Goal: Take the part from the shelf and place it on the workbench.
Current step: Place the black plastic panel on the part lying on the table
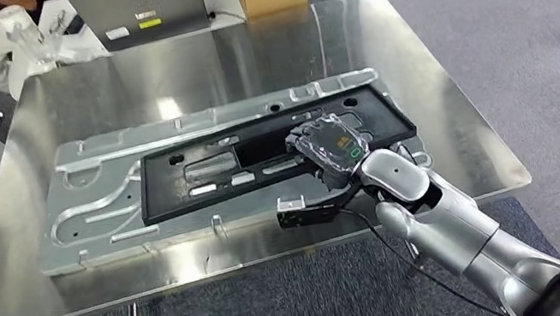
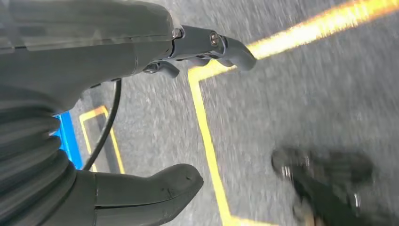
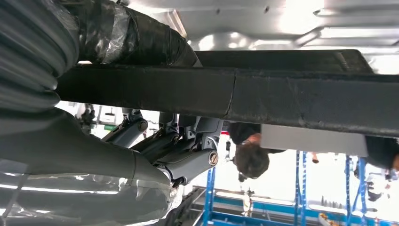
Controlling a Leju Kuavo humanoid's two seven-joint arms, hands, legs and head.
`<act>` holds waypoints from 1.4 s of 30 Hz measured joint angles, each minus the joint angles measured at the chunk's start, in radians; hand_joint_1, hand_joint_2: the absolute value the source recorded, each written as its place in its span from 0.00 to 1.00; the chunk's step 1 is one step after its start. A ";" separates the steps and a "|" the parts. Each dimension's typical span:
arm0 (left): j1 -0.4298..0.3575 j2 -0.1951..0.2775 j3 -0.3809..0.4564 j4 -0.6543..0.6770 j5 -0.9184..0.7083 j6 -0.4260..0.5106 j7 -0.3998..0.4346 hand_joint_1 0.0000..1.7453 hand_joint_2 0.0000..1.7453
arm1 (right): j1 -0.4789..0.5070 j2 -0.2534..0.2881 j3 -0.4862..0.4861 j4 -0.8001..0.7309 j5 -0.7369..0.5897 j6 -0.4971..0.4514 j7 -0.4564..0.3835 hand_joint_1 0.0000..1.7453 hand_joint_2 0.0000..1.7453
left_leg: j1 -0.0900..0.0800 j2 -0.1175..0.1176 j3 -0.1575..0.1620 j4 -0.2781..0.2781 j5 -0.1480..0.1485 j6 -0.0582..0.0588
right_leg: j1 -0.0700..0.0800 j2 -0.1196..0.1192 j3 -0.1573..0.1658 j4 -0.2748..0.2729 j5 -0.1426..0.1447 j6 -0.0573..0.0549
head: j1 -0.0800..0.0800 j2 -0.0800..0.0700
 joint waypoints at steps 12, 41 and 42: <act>0.006 0.001 -0.006 0.004 0.001 0.002 0.002 0.00 1.00 | 0.021 -0.001 0.003 0.005 -0.004 0.003 -0.001 1.00 1.00 | 0.022 0.006 -0.070 -0.057 0.085 -0.020 | -0.011 0.003 0.059 0.009 -0.067 0.031 | 0.000 0.000; 0.006 0.000 -0.008 0.011 0.062 -0.040 0.004 0.00 0.00 | 0.083 -0.032 -0.076 0.159 -0.031 -0.012 -0.002 0.00 0.00 | 0.015 0.003 -0.060 -0.059 0.080 0.002 | -0.012 0.001 0.081 -0.015 -0.072 0.055 | 0.000 0.000; 0.006 0.000 -0.008 0.011 0.063 -0.040 0.004 0.00 0.00 | 0.083 -0.032 -0.076 0.161 -0.031 -0.012 -0.002 0.00 0.00 | 0.015 0.003 -0.059 -0.060 0.080 0.002 | -0.012 0.001 0.081 -0.015 -0.072 0.055 | 0.000 0.000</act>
